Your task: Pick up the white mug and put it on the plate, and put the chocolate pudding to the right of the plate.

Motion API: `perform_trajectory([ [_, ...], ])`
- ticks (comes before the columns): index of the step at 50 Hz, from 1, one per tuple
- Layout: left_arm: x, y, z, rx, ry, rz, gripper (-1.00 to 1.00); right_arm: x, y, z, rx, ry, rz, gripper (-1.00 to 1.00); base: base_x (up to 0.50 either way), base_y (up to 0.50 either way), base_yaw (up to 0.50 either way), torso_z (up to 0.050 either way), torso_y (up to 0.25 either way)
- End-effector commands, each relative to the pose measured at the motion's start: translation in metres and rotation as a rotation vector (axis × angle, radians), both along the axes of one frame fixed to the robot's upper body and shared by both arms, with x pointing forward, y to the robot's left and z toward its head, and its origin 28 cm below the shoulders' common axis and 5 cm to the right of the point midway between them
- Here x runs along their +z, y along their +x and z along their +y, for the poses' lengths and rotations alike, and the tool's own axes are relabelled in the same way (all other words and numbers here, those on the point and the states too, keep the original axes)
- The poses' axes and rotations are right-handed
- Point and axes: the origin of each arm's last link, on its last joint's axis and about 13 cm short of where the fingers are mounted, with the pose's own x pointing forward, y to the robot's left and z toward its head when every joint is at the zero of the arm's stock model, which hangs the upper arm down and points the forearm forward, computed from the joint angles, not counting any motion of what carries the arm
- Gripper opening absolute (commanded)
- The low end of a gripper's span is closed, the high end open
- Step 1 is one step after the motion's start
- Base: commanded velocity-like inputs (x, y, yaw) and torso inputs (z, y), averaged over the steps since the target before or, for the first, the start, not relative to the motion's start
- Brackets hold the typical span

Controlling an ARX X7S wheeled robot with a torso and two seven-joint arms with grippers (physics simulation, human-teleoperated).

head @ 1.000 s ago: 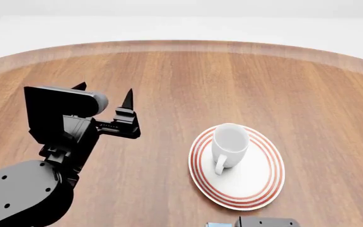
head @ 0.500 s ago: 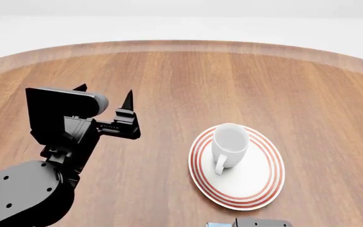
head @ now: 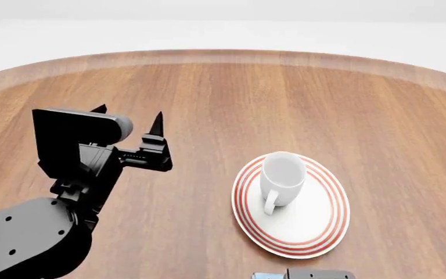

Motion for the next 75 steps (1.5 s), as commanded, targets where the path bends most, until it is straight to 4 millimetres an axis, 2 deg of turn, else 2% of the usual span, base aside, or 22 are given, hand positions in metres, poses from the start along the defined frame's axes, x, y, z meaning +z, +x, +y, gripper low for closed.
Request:
perform_trajectory([
  [1, -0.001, 0.000, 0.000, 0.001, -0.001, 0.002, 1.00, 0.002, 0.002, 0.001, 0.036, -0.005, -0.043, -1.00, 0.00, 0.00, 0.00, 0.000, 0.000],
  [8, -0.002, 0.000, 0.000, 0.000, 0.000, 0.006, 1.00, 0.008, 0.002, 0.000, 0.055, 0.006, -0.089, -1.00, 0.00, 0.00, 0.00, 0.000, 0.000],
  [12, -0.002, 0.000, 0.001, 0.003, -0.002, 0.008, 1.00, 0.032, -0.001, -0.005, 0.045, 0.026, -0.147, -1.00, 0.00, 0.00, 0.00, 0.000, 0.000],
  [15, -0.002, -0.001, 0.001, 0.004, -0.003, 0.008, 1.00, 0.041, -0.002, -0.008, 0.053, 0.035, -0.153, -1.00, 0.00, 0.00, 0.00, 0.000, 0.000],
  [16, -0.002, -0.001, 0.001, 0.004, -0.002, 0.008, 1.00, 0.050, -0.004, -0.010, 0.079, 0.058, -0.155, -1.00, 0.00, 0.00, 0.00, 0.000, 0.000],
  [21, -0.002, -0.001, 0.001, 0.005, -0.004, 0.008, 1.00, 0.070, -0.008, -0.015, 0.129, 0.088, -0.181, -1.00, 0.00, 0.00, 0.00, 0.000, 0.000],
  [28, -0.001, -0.001, 0.000, 0.005, -0.001, 0.005, 1.00, 0.100, -0.005, -0.036, 0.127, 0.114, -0.223, -1.00, 0.00, 0.00, 0.00, 0.000, 0.000],
  [34, 0.001, -0.001, 0.000, 0.005, 0.001, 0.000, 1.00, 0.114, -0.001, -0.050, 0.106, 0.115, -0.253, -1.00, 0.00, 0.00, 0.00, 0.000, 0.000],
  [36, 0.001, -0.001, 0.000, 0.006, 0.003, -0.002, 1.00, 0.116, -0.007, -0.052, 0.112, 0.099, -0.230, -1.00, 0.00, 0.00, 0.00, 0.000, 0.000],
  [50, 0.005, -0.002, 0.001, 0.016, 0.015, -0.010, 1.00, 0.163, -0.020, -0.097, -0.159, -0.121, -0.489, -1.00, 0.00, 0.00, 0.00, 0.000, 0.000],
  [57, 0.008, -0.003, 0.000, 0.011, 0.019, -0.018, 1.00, 0.184, -0.026, -0.112, -0.266, -0.224, -0.603, -1.00, 0.00, 0.00, 0.00, 0.000, 0.000],
  [61, 0.005, -0.001, 0.000, 0.012, 0.018, -0.013, 1.00, 0.193, -0.023, -0.120, -0.301, -0.299, -0.691, -1.00, 0.00, 0.00, 0.00, 0.000, 0.000],
  [63, 0.006, -0.002, 0.000, 0.010, 0.018, -0.013, 1.00, 0.196, -0.022, -0.123, -0.305, -0.282, -0.710, -1.00, 0.00, 0.00, 0.00, 0.000, 0.000],
  [65, 0.006, -0.001, -0.001, 0.008, 0.018, -0.013, 1.00, 0.201, -0.015, -0.130, -0.351, -0.325, -0.783, -1.00, 0.00, 0.00, 0.00, 0.000, 0.000],
  [66, 0.005, -0.001, -0.001, 0.008, 0.018, -0.012, 1.00, 0.209, -0.014, -0.133, -0.397, -0.390, -0.910, -1.00, 0.00, 0.00, 0.00, 0.000, 0.000],
  [68, 0.006, -0.001, -0.001, 0.004, 0.020, -0.014, 1.00, 0.216, -0.012, -0.137, -0.383, -0.309, -0.951, -1.00, 0.00, 0.00, 0.00, 0.000, 0.000],
  [70, 0.007, -0.001, -0.002, 0.000, 0.021, -0.016, 1.00, 0.223, -0.007, -0.143, -0.403, -0.358, -0.992, -1.00, 0.00, 0.00, 0.00, 0.000, 0.000],
  [73, 0.010, -0.004, -0.004, -0.011, 0.027, -0.027, 1.00, 0.227, 0.006, -0.149, -0.408, -0.394, -0.993, -1.00, 0.00, 0.00, 0.00, 0.000, 0.000],
  [75, 0.013, -0.006, -0.005, -0.013, 0.029, -0.034, 1.00, 0.227, 0.023, -0.156, -0.408, -0.396, -0.987, -1.00, 0.00, 0.00, 0.00, 0.000, 0.000],
])
